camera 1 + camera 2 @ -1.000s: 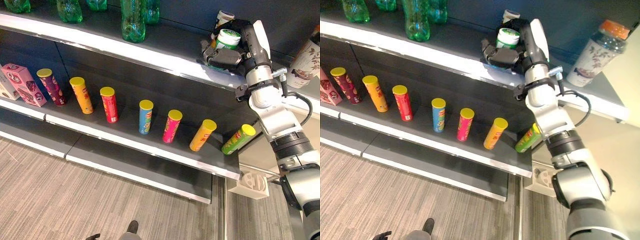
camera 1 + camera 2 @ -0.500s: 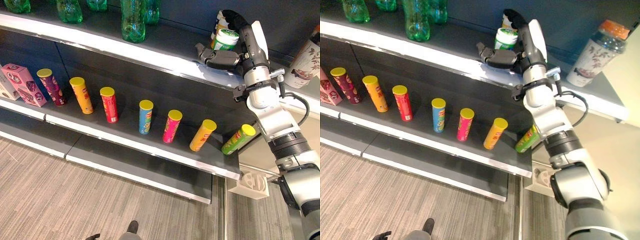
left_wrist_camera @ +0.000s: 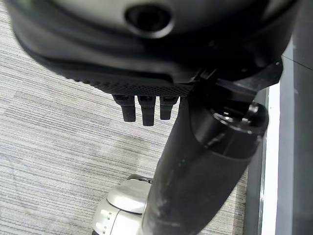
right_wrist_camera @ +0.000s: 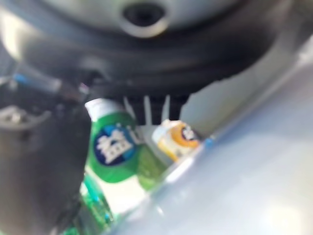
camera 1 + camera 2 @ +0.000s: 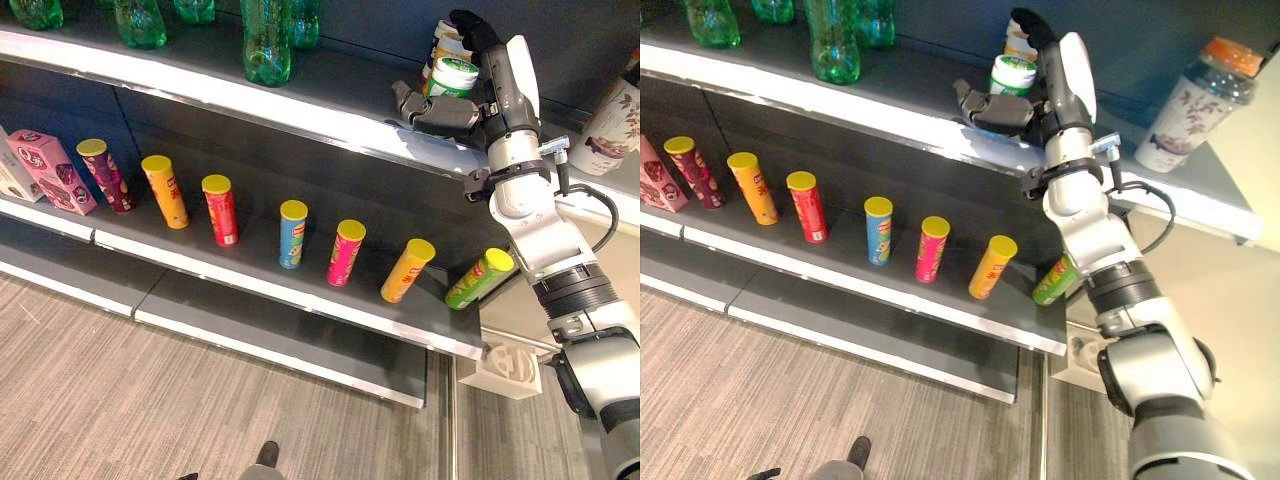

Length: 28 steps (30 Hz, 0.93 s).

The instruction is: Put the goods on the table back onto the shelves and tidy them up.

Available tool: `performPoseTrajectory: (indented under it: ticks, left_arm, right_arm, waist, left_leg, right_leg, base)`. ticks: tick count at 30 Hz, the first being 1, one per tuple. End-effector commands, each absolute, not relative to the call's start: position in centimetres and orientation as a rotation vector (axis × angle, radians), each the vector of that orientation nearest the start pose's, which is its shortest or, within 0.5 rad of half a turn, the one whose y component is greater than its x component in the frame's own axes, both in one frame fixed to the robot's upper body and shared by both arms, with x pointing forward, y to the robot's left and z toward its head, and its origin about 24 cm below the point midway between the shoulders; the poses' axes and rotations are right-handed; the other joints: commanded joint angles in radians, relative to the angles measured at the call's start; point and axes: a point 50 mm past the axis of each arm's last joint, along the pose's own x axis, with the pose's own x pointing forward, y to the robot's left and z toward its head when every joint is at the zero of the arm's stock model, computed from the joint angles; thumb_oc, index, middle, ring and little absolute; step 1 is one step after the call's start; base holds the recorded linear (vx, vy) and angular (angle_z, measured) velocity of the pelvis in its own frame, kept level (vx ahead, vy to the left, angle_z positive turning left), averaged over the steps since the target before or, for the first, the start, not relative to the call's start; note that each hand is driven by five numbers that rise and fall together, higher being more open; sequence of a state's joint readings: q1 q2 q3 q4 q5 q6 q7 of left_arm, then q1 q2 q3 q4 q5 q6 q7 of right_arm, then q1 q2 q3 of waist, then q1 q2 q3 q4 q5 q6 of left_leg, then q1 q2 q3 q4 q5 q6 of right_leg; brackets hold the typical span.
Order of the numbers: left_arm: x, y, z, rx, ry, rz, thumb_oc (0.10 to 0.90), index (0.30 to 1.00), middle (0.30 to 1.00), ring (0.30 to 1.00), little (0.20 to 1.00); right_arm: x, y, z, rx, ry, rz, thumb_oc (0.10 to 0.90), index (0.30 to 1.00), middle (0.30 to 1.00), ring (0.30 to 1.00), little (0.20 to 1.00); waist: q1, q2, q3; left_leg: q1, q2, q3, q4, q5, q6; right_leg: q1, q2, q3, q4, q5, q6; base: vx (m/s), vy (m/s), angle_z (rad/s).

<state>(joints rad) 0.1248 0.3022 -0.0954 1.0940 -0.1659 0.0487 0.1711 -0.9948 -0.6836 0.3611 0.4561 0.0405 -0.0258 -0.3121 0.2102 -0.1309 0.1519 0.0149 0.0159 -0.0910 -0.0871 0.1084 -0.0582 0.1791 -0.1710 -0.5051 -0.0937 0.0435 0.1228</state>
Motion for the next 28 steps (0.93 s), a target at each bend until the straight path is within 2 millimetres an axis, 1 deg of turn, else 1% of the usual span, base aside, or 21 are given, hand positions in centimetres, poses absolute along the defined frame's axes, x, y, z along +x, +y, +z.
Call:
performPoseTrajectory:
  ticks: [1, 2, 6, 7, 8, 9, 10, 12, 13, 14, 15, 17, 18, 19, 21, 22, 23, 24, 25, 27, 28]
  left_arm:
    - [7.0, 28.0, -14.8, 0.356, 1.215, 0.363, 0.800, 0.900, 0.900, 0.900, 0.900]
    - [7.0, 27.9, -14.9, 0.356, 1.213, 0.359, 0.800, 0.900, 0.900, 0.900, 0.900]
    - [7.1, 27.9, -14.9, 0.351, 1.216, 0.365, 0.800, 0.900, 0.900, 0.900, 0.900]
    - [7.1, 27.7, -14.9, 0.348, 1.219, 0.367, 0.800, 0.900, 0.900, 0.900, 0.900]
    - [7.2, 27.7, -15.0, 0.346, 1.218, 0.370, 0.800, 0.900, 0.900, 0.900, 0.900]
    - [7.2, 27.6, -15.0, 0.352, 1.217, 0.369, 0.800, 0.900, 0.900, 0.900, 0.900]
    - [7.5, 27.4, -15.0, 0.345, 1.209, 0.371, 0.800, 0.900, 0.900, 0.900, 0.900]
    - [7.7, 26.8, -15.1, 0.299, 1.196, 0.363, 0.800, 0.900, 0.900, 0.900, 0.900]
    - [7.9, 26.6, -15.1, 0.275, 1.186, 0.355, 0.800, 0.900, 0.900, 0.900, 0.900]
    - [8.8, 25.8, -14.9, 0.195, 1.139, 0.317, 0.800, 0.900, 0.900, 0.900, 0.900]
    - [9.7, 25.3, -14.7, 0.140, 1.093, 0.265, 0.800, 0.900, 0.900, 0.900, 0.900]
    - [9.9, 25.3, -14.6, 0.140, 1.083, 0.262, 0.800, 0.900, 0.900, 0.900, 0.900]
    - [10.4, 25.3, -14.4, 0.146, 1.067, 0.240, 0.800, 0.900, 0.900, 0.900, 0.900]
    - [10.7, 25.4, -14.2, 0.143, 1.053, 0.238, 0.800, 0.900, 0.900, 0.900, 0.900]
    - [10.9, 25.4, -14.1, 0.146, 1.039, 0.208, 0.800, 0.900, 0.900, 0.900, 0.900]
    - [11.0, 25.4, -14.0, 0.142, 1.033, 0.206, 0.800, 0.900, 0.900, 0.900, 0.900]
    - [11.0, 25.4, -14.0, 0.133, 1.029, 0.207, 0.800, 0.900, 0.900, 0.900, 0.900]
    - [10.8, 25.4, -14.1, 0.125, 1.029, 0.210, 0.800, 0.900, 0.900, 0.900, 0.900]
    - [11.1, 25.5, -13.9, 0.116, 1.014, 0.200, 0.800, 0.900, 0.900, 0.900, 0.900]
    - [11.2, 25.5, -13.7, 0.102, 0.993, 0.182, 0.800, 0.900, 0.900, 0.900, 0.900]
    - [11.0, 25.5, -13.8, 0.105, 1.000, 0.176, 0.800, 0.900, 0.900, 0.900, 0.900]
  right_arm:
    - [35.1, -19.0, 35.2, -0.639, -0.906, -0.318, 0.800, 0.900, 0.900, 0.900, 0.900]
    - [34.8, -18.9, 35.4, -0.612, -0.924, -0.316, 0.800, 0.900, 0.900, 0.900, 0.900]
    - [32.1, -18.0, 37.1, -0.516, -1.088, -0.270, 0.800, 0.900, 0.900, 0.900, 0.900]
    - [30.5, -17.6, 37.6, -0.456, -1.173, -0.243, 0.800, 0.900, 0.900, 0.900, 0.900]
    - [29.7, -17.6, 38.0, -0.426, -1.222, -0.239, 0.800, 0.900, 0.900, 0.900, 0.900]
    - [27.9, -17.3, 38.2, -0.371, -1.305, -0.215, 0.800, 0.900, 0.900, 0.900, 0.900]
    - [26.3, -17.4, 38.1, -0.294, -1.372, -0.190, 0.800, 0.900, 0.900, 0.900, 0.900]
    - [24.7, -17.3, 36.6, -0.028, -1.393, 0.000, 0.800, 0.900, 0.900, 0.900, 0.900]
    - [24.6, -17.6, 35.8, 0.047, -1.358, 0.082, 0.800, 0.900, 0.900, 0.900, 0.900]
    - [24.5, -17.2, 33.1, 0.240, -1.250, 0.333, 0.800, 0.900, 0.900, 0.900, 0.900]
    - [25.0, -15.9, 28.6, 0.384, -1.021, 0.569, 0.800, 0.900, 0.900, 0.900, 0.900]
    - [24.5, -15.8, 28.1, 0.346, -1.008, 0.614, 0.800, 0.900, 0.900, 0.900, 0.900]
    - [24.7, -15.7, 26.4, 0.344, -0.910, 0.638, 0.800, 0.900, 0.900, 0.900, 0.900]
    - [24.7, -15.5, 24.8, 0.396, -0.837, 0.672, 0.800, 0.900, 0.900, 0.900, 0.900]
    - [24.3, -14.8, 21.6, 0.373, -0.669, 0.762, 0.800, 0.900, 0.900, 0.900, 0.900]
    - [24.2, -14.9, 19.9, 0.406, -0.591, 0.759, 0.800, 0.900, 0.900, 0.900, 0.900]
    - [24.0, -14.8, 17.1, 0.509, -0.478, 0.747, 0.800, 0.900, 0.900, 0.900, 0.900]
    - [23.7, -14.5, 15.6, 0.484, -0.413, 0.765, 0.800, 0.900, 0.900, 0.900, 0.900]
    - [23.4, -14.8, 15.2, 0.385, -0.382, 0.777, 0.800, 0.900, 0.900, 0.900, 0.900]
    - [22.4, -15.3, 12.3, 0.416, -0.234, 0.784, 0.800, 0.900, 0.900, 0.900, 0.900]
    - [22.2, -15.5, 11.4, 0.421, -0.204, 0.766, 0.800, 0.900, 0.900, 0.900, 0.900]
  waist:
    - [0.039, 0.012, -0.055]
    - [0.037, 0.013, -0.056]
    - [0.022, 0.017, -0.061]
    - [0.014, 0.019, -0.064]
    - [0.006, 0.021, -0.065]
    - [-0.005, 0.023, -0.068]
    - [-0.020, 0.026, -0.072]
    - [-0.042, 0.031, -0.075]
    - [-0.052, 0.030, -0.080]
    - [-0.075, 0.034, -0.083]
    - [-0.097, 0.037, -0.085]
    - [-0.108, 0.036, -0.091]
    - [-0.115, 0.040, -0.087]
    - [-0.123, 0.042, -0.086]
    - [-0.142, 0.045, -0.088]
    - [-0.150, 0.048, -0.087]
    - [-0.159, 0.053, -0.083]
    - [-0.168, 0.054, -0.086]
    - [-0.173, 0.056, -0.083]
    - [-0.189, 0.061, -0.080]
    - [-0.192, 0.063, -0.079]
  left_leg:
    - [0.039, 0.025, 0.067, 0.000, -0.095, -0.014]
    - [0.039, 0.025, 0.067, 0.000, -0.095, -0.013]
    - [0.046, 0.024, 0.076, 0.000, -0.101, -0.011]
    - [0.049, 0.025, 0.082, 0.000, -0.103, -0.011]
    - [0.050, 0.025, 0.085, 0.000, -0.105, -0.010]
    - [0.055, 0.027, 0.093, 0.000, -0.108, -0.010]
    - [0.059, 0.028, 0.101, 0.000, -0.111, -0.009]
    - [0.064, 0.029, 0.114, 0.000, -0.114, -0.008]
    - [0.061, 0.028, 0.117, 0.000, -0.111, -0.005]
    - [0.071, 0.033, 0.138, 0.000, -0.115, -0.007]
    - [0.075, 0.034, 0.151, 0.000, -0.115, -0.009]
    - [0.070, 0.033, 0.153, 0.000, -0.113, -0.009]
    - [0.077, 0.036, 0.159, 0.000, -0.116, -0.011]
    - [0.078, 0.036, 0.165, 0.000, -0.116, -0.012]
    - [0.077, 0.036, 0.175, 0.000, -0.114, -0.011]
    - [0.079, 0.036, 0.182, 0.000, -0.115, -0.011]
    - [0.085, 0.036, 0.191, 0.000, -0.117, -0.010]
    - [0.082, 0.035, 0.195, 0.000, -0.115, -0.009]
    - [0.083, 0.036, 0.199, 0.000, -0.115, -0.009]
    - [0.086, 0.037, 0.209, 0.000, -0.116, -0.008]
    - [0.088, 0.037, 0.214, 0.000, -0.116, -0.008]
  right_leg:
    - [0.017, -0.015, -0.019, 0.036, -0.035, 0.025]
    - [0.017, -0.015, -0.018, 0.037, -0.035, 0.026]
    - [0.018, -0.016, -0.007, 0.034, -0.036, 0.028]
    - [0.018, -0.016, -0.004, 0.035, -0.036, 0.028]
    - [0.017, -0.016, 0.001, 0.035, -0.037, 0.028]
    - [0.016, -0.016, 0.008, 0.035, -0.037, 0.029]
    - [0.013, -0.016, 0.016, 0.034, -0.036, 0.030]
    - [0.010, -0.016, 0.028, 0.033, -0.035, 0.029]
    - [0.005, -0.016, 0.033, 0.030, -0.031, 0.029]
    - [0.001, -0.015, 0.048, 0.029, -0.031, 0.028]
    - [-0.003, -0.017, 0.058, 0.028, -0.029, 0.026]
    - [-0.009, -0.019, 0.060, 0.027, -0.026, 0.027]
    - [-0.008, -0.017, 0.066, 0.028, -0.028, 0.026]
    - [-0.011, -0.018, 0.071, 0.029, -0.026, 0.026]
    - [-0.019, -0.019, 0.081, 0.027, -0.022, 0.025]
    - [-0.022, -0.020, 0.086, 0.027, -0.021, 0.025]
    - [-0.024, -0.019, 0.095, 0.029, -0.021, 0.024]
    - [-0.032, -0.021, 0.101, 0.030, -0.017, 0.025]
    - [-0.035, -0.021, 0.108, 0.031, -0.016, 0.026]
    - [-0.039, -0.023, 0.119, 0.029, -0.013, 0.027]
    - [-0.040, -0.023, 0.122, 0.028, -0.012, 0.028]
  base:
    - [0.00, 0.000, 0.00]
    - [0.00, 0.000, 0.00]
    - [0.00, 0.004, -0.01]
    - [0.01, 0.017, -0.04]
    - [0.00, 0.000, 0.00]
    - [0.01, 0.020, -0.07]
    - [0.01, 0.020, -0.12]
    - [-0.01, 0.025, -0.26]
    - [-0.01, 0.027, -0.33]
    - [-0.02, 0.023, -0.66]
    - [-0.02, 0.021, -0.57]
    - [-0.02, 0.007, -0.32]
    - [-0.01, -0.001, -0.09]
    - [-0.02, 0.007, -0.08]
    - [-0.02, 0.012, -0.05]
    - [-0.01, 0.007, -0.06]
    - [-0.02, 0.017, -0.26]
    - [-0.02, 0.010, -0.25]
    - [-0.02, 0.008, -0.24]
    - [0.00, 0.004, -0.14]
    - [0.00, 0.009, -0.22]
